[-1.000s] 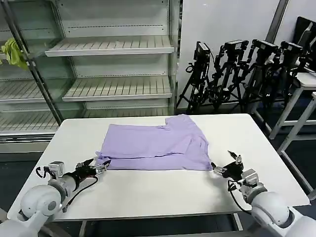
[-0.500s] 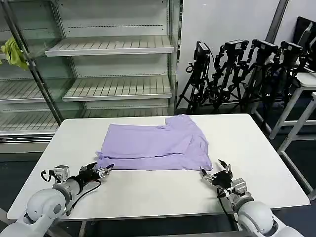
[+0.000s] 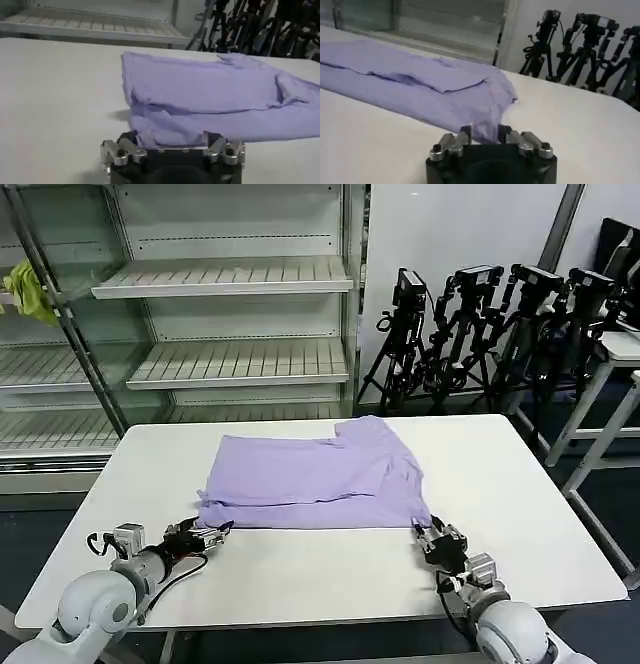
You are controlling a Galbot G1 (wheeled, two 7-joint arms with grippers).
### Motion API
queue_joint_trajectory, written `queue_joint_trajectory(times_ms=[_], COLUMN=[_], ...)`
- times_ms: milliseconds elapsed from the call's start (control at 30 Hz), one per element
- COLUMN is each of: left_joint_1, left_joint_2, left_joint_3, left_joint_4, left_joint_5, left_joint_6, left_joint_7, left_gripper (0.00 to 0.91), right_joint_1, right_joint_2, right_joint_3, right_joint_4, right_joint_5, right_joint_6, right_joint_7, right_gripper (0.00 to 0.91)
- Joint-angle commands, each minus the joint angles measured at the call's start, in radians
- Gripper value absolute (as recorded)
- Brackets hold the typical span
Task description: Fold and organize the clothes.
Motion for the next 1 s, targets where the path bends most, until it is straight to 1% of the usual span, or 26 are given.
queue_joint_trajectory(times_ms=[33,567,1000], left_joint_1=[0.001,0.053,0.062], left_joint_2=[-0.003,-0.004,0.003], left_joint_3=[0.001,-0.026,-0.023], left_joint_4=[-0.002,-0.027,-0.031], left_joint_5=[0.005,0.021,0.029], left_joint_6=[0.0,-0.001,0.0], left_joint_7=[0.001,0.012,0.017], left_gripper=[0.06,0.06,0.06], right_joint_1=[-0.01,-0.018,-0.022], right_joint_2=[0.012,0.004,-0.006], right_joint_3=[0.007,0.011,0.013], right_joint_4=[0.001,0.009,0.018], right_joint_5=[-0.007,-0.015,-0.015], right_joint_6=[0.0,0.009,0.012], right_joint_7=[0.0,-0.005,-0.006], right_gripper=[0.0,0.0,0.0])
